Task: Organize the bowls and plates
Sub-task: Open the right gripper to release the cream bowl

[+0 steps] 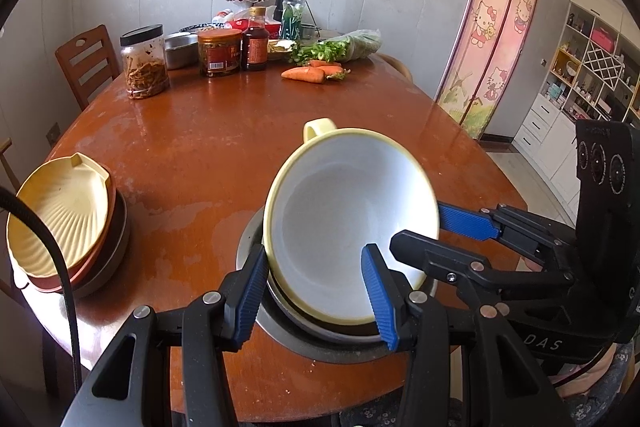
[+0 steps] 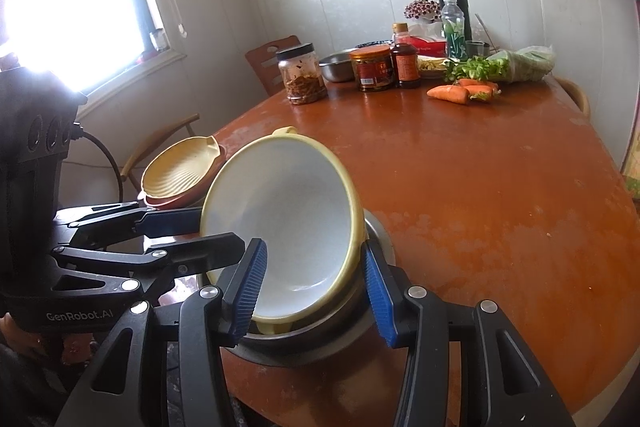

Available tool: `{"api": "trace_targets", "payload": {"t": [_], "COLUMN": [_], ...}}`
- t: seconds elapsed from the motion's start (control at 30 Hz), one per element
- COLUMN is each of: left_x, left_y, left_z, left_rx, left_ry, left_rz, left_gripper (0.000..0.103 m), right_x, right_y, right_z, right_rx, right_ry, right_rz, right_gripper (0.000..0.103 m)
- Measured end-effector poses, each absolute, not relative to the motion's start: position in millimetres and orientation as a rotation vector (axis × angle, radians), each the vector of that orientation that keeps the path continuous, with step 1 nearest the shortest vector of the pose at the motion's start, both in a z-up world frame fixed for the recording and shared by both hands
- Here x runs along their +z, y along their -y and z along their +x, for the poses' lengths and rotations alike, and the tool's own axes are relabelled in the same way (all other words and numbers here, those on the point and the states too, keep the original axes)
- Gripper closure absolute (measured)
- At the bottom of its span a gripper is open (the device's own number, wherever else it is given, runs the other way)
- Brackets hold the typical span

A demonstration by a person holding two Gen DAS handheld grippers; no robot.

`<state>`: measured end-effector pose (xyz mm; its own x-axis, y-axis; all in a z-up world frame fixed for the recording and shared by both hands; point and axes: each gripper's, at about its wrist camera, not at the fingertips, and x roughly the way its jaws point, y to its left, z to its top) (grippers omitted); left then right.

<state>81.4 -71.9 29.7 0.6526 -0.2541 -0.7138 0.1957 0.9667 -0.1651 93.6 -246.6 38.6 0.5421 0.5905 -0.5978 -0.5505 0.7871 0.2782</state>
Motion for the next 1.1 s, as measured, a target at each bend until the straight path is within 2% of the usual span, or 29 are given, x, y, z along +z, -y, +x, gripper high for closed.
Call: {"api": "trace_targets", "payload": {"t": [0.5,0.57,0.7,0.87,1.1], "left_x": [33.8,35.7,38.4,41.0,44.7], "left_y": [70.9,70.8,69.5,67.4,62.7], "left_z": [72.9,71.8,68.6,66.7,60.5], "left_rx": [-0.257,-0.256,-0.255,-0.251,-0.235], "left_ry": [-0.81,-0.806,-0.799,-0.794,-0.787], "left_rz": [-0.082,-0.083,-0.087,-0.093,-0.103], "left_gripper": [0.056,0.056,0.056,0.056,0.055], "right_x": [46.0,47.8,51.6,58.1,63.5], "right_y": [246.4,246.8,249.1,252.1,247.6], "right_z": [82.0,80.6,78.3,74.4,67.9], "right_rx": [0.629,0.631,0.64,0.64,0.608], "right_ry": [-0.698,-0.694,-0.685,-0.658,-0.631], "right_rz": [0.015,0.02,0.036,0.052,0.008], "right_gripper": [0.052,0.045,0.042,0.031,0.027]}}
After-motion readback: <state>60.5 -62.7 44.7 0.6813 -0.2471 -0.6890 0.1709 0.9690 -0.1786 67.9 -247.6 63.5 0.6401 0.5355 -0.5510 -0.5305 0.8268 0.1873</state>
